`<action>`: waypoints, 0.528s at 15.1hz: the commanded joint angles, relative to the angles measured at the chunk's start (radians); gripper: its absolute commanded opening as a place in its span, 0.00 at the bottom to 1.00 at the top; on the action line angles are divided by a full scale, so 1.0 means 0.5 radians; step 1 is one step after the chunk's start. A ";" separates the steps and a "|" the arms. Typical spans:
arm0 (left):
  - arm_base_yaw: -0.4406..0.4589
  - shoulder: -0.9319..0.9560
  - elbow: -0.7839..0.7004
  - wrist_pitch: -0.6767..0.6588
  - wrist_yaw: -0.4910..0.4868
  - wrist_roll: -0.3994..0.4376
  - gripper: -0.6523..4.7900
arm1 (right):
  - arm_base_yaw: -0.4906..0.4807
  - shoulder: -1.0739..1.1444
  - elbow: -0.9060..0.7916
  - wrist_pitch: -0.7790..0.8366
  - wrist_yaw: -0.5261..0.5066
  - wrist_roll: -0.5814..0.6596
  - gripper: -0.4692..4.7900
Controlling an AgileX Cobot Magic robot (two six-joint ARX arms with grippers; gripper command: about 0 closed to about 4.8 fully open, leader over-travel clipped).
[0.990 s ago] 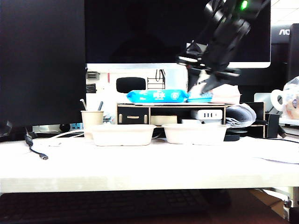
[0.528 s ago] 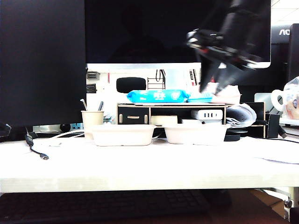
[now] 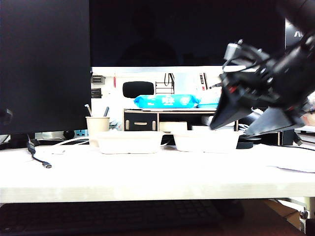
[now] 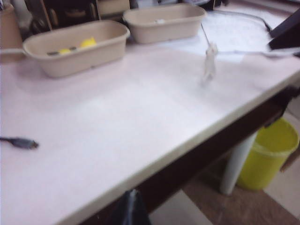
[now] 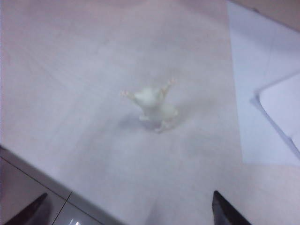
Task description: Put the dolls with similar colors into the same paper box, while dolls with different colors go into separate paper boxes.
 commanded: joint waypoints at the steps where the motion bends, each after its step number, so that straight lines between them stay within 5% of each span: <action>1: -0.002 -0.040 0.002 0.027 0.000 0.008 0.11 | 0.002 0.245 0.011 0.426 -0.040 0.008 0.92; 8: -0.001 -0.040 0.002 0.024 0.000 0.008 0.11 | 0.002 0.690 0.047 0.857 -0.107 0.014 0.92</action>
